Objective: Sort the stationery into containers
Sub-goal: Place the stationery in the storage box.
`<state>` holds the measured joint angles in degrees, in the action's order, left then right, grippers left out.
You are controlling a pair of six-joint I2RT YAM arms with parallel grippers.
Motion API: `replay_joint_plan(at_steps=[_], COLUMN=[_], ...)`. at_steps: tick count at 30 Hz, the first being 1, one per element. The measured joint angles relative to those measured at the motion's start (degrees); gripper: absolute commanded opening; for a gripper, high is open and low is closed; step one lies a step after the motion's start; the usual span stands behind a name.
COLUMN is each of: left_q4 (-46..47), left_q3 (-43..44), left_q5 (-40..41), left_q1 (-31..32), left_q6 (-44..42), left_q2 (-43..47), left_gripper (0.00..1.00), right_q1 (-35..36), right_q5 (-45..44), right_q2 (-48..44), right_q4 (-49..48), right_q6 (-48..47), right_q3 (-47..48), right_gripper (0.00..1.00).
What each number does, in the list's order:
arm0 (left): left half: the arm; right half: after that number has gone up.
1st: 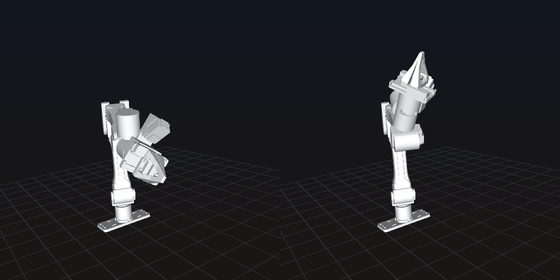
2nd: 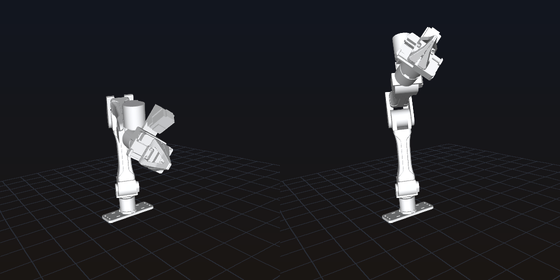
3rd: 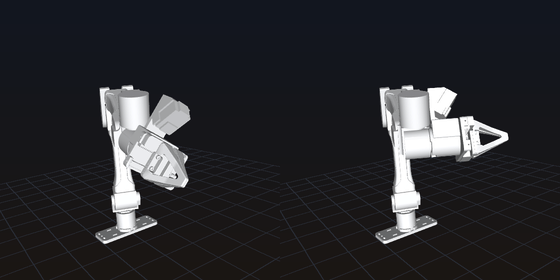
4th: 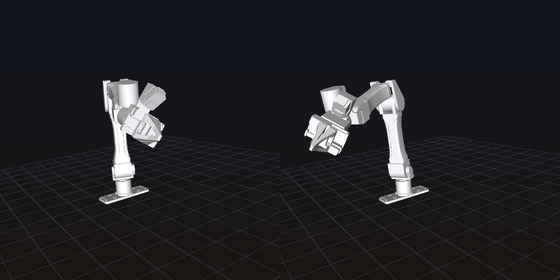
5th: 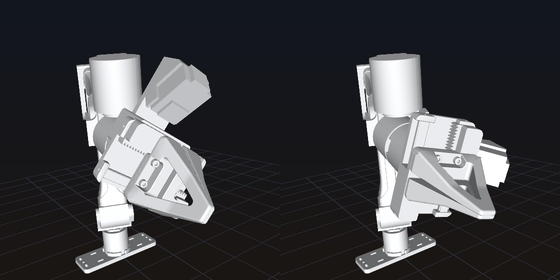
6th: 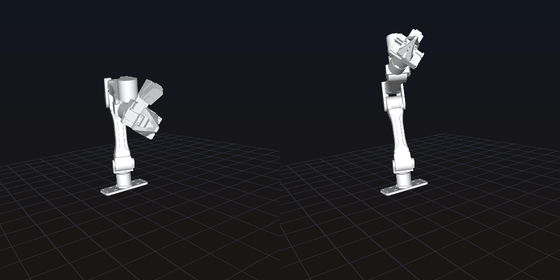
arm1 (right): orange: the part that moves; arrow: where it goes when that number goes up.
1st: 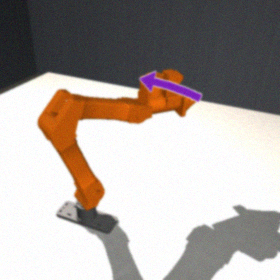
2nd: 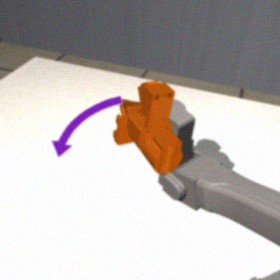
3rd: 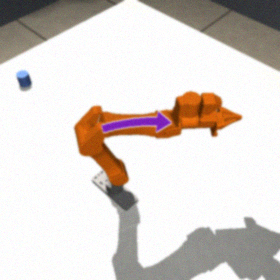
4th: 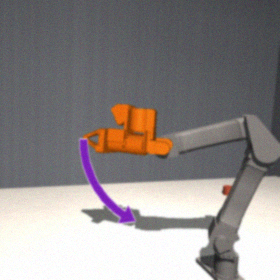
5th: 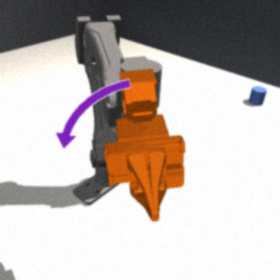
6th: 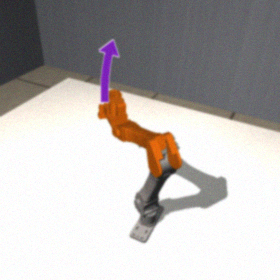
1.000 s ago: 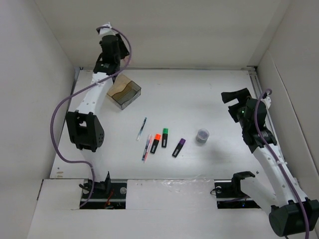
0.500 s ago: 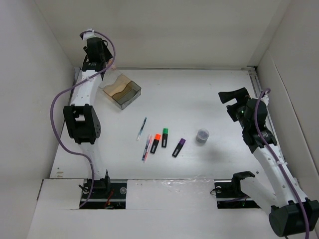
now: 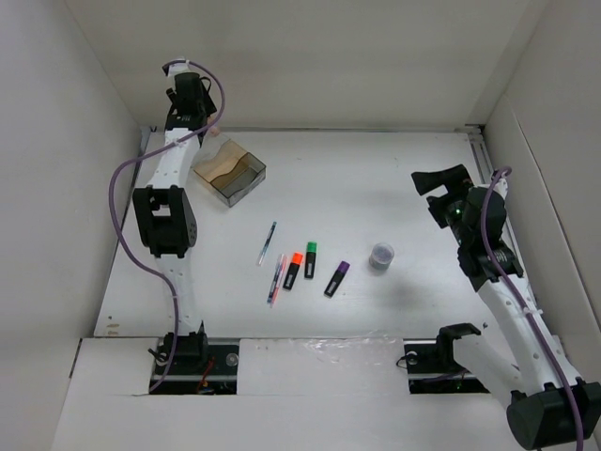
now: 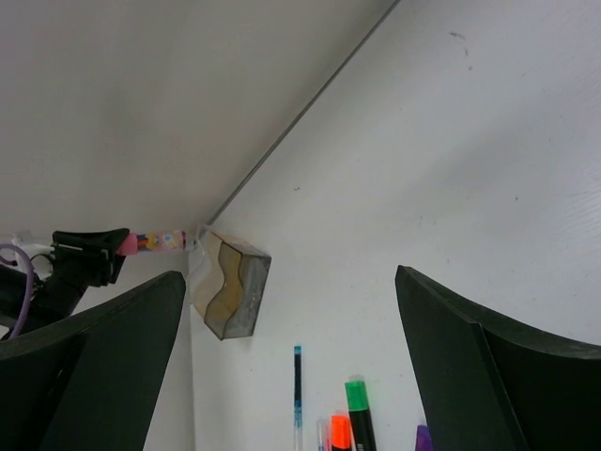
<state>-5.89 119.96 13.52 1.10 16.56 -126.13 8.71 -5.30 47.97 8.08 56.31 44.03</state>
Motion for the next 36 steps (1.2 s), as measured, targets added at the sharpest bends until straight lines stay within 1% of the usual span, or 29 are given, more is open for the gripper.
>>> replay_joint_plan(at_steps=[9,15,21,25,26,27,28,36], left_q4=[0.6,2.6,3.5,4.0,4.3,4.8,5.3,6.9], left_q3=[-0.6,-5.4,-8.5,-9.0,-9.0,-9.0,-9.0,-9.0], left_q5=[0.3,0.3,0.3,0.1,0.1,0.1,0.1,0.1], left_q1=[-0.1,-0.1,-0.1,-0.1,-0.1,-0.1,0.0,0.7], left_q6=[-1.1,-1.4,-1.6,-1.7,-1.7,-1.8,-2.0,-2.6], left_q2=[-1.0,-1.0,-1.0,-1.0,-1.0,-1.0,-1.0,-1.0], left_gripper=[0.40,0.40,0.41,0.50,0.54,0.60,0.63,0.75], right_q1=[0.0,0.0,0.0,0.0,0.1,0.2,0.3,0.7], right_q5=[0.5,0.9,1.2,1.3,1.3,1.3,1.3,1.6], right_q2=[0.5,0.5,0.5,0.5,0.5,0.5,0.5,0.5], right_q4=[-1.0,-1.3,-1.7,-1.8,-1.8,-1.7,-1.8,-1.9], right_q6=[0.0,0.0,0.0,0.0,0.0,0.0,0.0,0.0], right_q3=[0.0,0.0,-0.8,-1.0,-1.0,-1.0,-1.0,-1.0], right_gripper=[1.00,1.00,1.00,1.00,1.00,1.00,1.00,1.00])
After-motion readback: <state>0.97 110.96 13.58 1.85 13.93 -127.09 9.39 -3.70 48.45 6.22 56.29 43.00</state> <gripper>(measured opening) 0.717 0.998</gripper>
